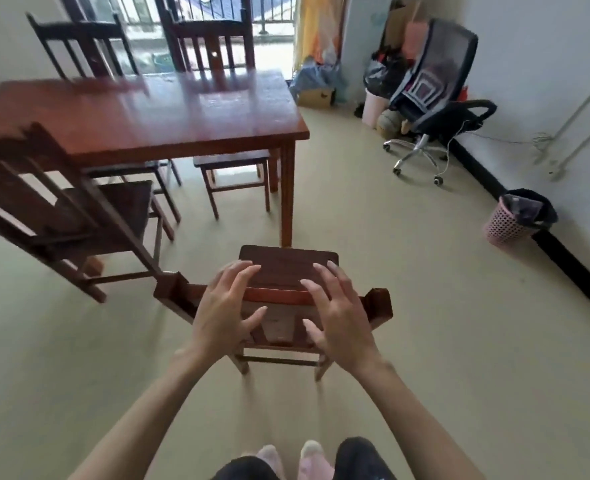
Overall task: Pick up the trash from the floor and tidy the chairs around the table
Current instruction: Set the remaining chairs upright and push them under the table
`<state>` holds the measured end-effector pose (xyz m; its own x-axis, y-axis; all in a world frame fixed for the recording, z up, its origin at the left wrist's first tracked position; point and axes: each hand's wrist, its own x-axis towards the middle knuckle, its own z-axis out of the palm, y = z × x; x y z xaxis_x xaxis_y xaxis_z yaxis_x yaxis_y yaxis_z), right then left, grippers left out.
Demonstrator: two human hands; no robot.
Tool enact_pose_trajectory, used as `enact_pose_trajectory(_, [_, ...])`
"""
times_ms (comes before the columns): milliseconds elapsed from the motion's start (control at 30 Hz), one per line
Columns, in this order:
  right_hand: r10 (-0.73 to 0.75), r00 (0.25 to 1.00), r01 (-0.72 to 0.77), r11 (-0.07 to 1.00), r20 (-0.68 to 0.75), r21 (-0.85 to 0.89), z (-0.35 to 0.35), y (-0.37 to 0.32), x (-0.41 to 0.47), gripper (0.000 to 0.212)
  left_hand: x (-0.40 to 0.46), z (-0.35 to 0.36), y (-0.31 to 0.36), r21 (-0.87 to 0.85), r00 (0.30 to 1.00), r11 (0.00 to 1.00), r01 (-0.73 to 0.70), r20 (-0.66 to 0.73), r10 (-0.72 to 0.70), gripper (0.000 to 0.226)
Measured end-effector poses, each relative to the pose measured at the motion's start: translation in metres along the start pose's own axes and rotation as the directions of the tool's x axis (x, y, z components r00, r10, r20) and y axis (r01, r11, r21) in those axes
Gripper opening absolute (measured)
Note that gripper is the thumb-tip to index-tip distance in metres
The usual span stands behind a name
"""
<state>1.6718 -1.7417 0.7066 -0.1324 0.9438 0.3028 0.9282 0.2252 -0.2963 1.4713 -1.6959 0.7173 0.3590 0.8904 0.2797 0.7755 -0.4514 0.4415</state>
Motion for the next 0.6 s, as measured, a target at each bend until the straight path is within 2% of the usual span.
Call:
enact_pose_trajectory(67, [-0.004, 0.985, 0.023, 0.994, 0.172, -0.111, 0.009, 0.0, 0.023, 0.072, 0.015, 0.006, -0.016, 0.161, 0.973, 0.986, 0.038, 0.217, -0.073, 0.075])
enact_pose_trajectory(133, [0.027, 0.942, 0.03, 0.986, 0.334, -0.163, 0.018, 0.003, 0.036, 0.059, 0.028, 0.01, -0.028, 0.307, 0.909, 0.951, 0.043, 0.382, -0.164, 0.07])
enact_pose_trajectory(167, [0.034, 0.933, 0.033, 0.983, 0.357, -0.179, 0.021, 0.006, 0.039, 0.048, 0.032, 0.01, -0.03, 0.357, 0.895, 0.934, 0.012, 0.414, -0.169, 0.06])
enact_pose_trajectory(233, [0.05, 0.934, 0.018, 0.982, 0.353, -0.188, 0.023, 0.011, 0.043, 0.034, 0.039, 0.008, -0.031, 0.419, 0.887, 0.906, -0.054, 0.437, -0.149, 0.041])
enact_pose_trajectory(333, [0.065, 0.921, -0.009, 0.989, 0.384, -0.146, 0.022, 0.01, 0.044, 0.021, 0.043, 0.003, -0.029, 0.443, 0.877, 0.892, -0.089, 0.46, -0.141, 0.032])
enact_pose_trajectory(600, [-0.021, 0.921, 0.075, 0.99, 0.388, -0.123, 0.027, 0.009, 0.046, 0.018, 0.04, 0.001, -0.042, 0.438, 0.86, 0.895, -0.088, 0.486, -0.154, 0.023])
